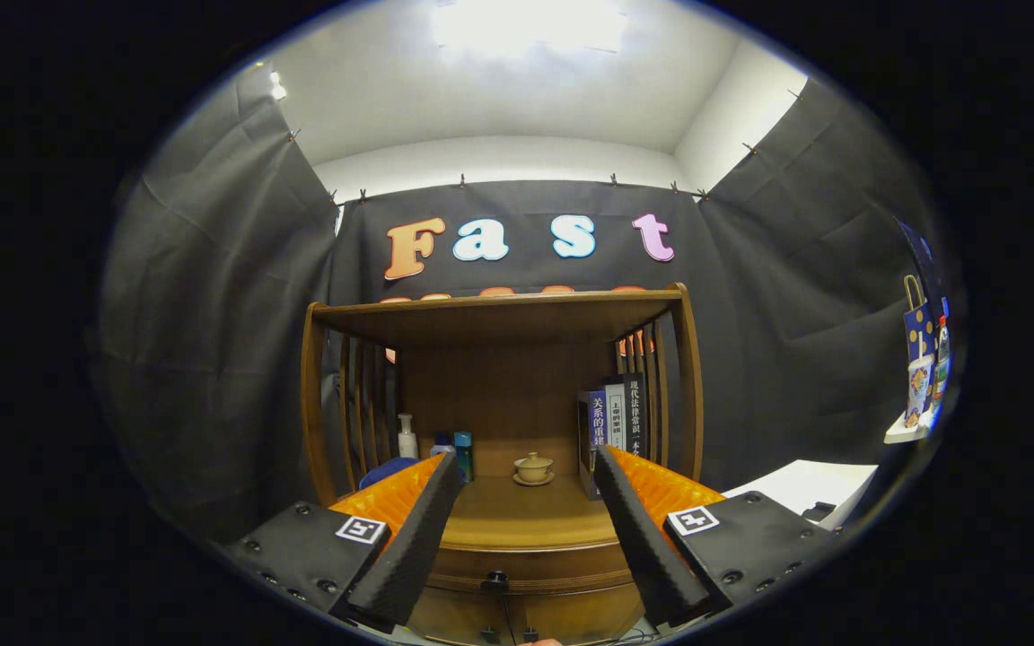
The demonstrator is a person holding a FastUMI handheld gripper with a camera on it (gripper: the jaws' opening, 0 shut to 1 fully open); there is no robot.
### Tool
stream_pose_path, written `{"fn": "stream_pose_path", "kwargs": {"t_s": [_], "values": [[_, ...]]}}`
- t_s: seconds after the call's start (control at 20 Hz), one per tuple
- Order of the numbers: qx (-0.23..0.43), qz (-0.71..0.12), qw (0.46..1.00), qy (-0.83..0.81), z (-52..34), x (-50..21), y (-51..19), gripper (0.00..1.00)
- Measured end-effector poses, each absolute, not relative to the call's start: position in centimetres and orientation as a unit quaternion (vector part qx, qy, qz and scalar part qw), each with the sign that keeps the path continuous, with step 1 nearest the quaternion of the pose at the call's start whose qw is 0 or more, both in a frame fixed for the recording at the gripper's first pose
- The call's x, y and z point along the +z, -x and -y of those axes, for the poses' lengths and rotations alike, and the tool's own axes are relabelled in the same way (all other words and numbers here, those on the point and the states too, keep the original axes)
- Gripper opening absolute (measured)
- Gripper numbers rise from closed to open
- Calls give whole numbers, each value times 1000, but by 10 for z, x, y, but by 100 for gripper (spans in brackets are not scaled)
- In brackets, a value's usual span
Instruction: Pull open the drawer, take out the items inside it, and place them on the countertop above the cabinet.
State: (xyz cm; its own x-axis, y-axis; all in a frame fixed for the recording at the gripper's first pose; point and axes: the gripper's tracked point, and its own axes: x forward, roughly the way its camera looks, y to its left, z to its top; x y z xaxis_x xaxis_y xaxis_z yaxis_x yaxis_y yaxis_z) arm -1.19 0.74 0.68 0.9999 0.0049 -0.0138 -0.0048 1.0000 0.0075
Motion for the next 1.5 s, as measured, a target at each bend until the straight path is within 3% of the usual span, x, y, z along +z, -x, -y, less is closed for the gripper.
{"fn": "stream_pose_path", "kwargs": {"t_s": [0.5,0.95,1.5], "values": [[14,-14,1000,-10,-17,-9,-7,98],[16,-82,994,-64,-24,-130,-81,98],[24,-158,985,-61,-25,-256,-103,98]]}}
